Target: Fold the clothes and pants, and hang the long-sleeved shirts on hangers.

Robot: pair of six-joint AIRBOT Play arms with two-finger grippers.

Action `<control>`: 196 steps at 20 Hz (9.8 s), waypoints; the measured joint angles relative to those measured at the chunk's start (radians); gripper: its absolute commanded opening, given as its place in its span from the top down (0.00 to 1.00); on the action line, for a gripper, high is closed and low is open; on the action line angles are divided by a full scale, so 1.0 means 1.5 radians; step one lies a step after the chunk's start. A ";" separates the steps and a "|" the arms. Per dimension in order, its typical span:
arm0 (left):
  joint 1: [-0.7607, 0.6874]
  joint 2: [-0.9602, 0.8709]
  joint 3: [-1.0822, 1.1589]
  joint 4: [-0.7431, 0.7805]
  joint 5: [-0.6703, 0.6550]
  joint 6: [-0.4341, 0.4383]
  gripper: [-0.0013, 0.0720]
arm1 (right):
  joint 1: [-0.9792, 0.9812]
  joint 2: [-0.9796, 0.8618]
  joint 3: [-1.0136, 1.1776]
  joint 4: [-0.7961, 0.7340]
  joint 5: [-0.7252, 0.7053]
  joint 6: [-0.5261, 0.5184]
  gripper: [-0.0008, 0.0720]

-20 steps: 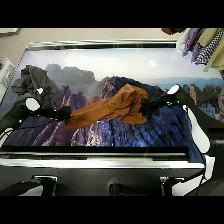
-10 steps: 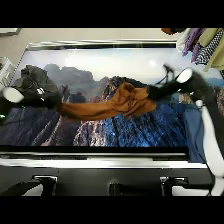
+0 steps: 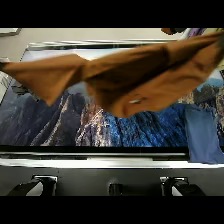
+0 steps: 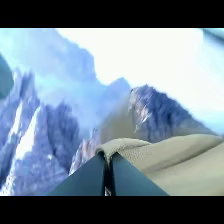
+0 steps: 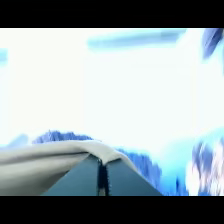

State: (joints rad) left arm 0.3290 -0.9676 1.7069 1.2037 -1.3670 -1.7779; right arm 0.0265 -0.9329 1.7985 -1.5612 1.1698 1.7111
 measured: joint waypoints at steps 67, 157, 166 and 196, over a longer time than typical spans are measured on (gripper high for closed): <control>-0.396 -0.242 -0.659 -0.389 0.339 0.159 0.96 | 0.001 -0.479 0.016 0.267 0.137 0.047 0.95; -0.062 -0.243 -0.417 -0.097 0.167 0.093 0.95 | -0.172 -0.477 -0.074 0.348 -0.063 -0.005 0.94; -0.080 -0.226 -0.450 -0.097 0.162 0.093 0.95 | -0.142 -0.445 -0.047 0.258 0.028 0.050 0.55; -0.074 -0.176 -0.452 -0.097 0.142 0.119 0.95 | -0.035 -0.147 -0.805 0.434 -0.047 -0.033 0.42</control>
State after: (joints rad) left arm 0.2176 -1.2312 1.0294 1.0588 -1.1538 -1.5993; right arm -0.0265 -1.1530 0.5915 -0.9104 1.0996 1.6611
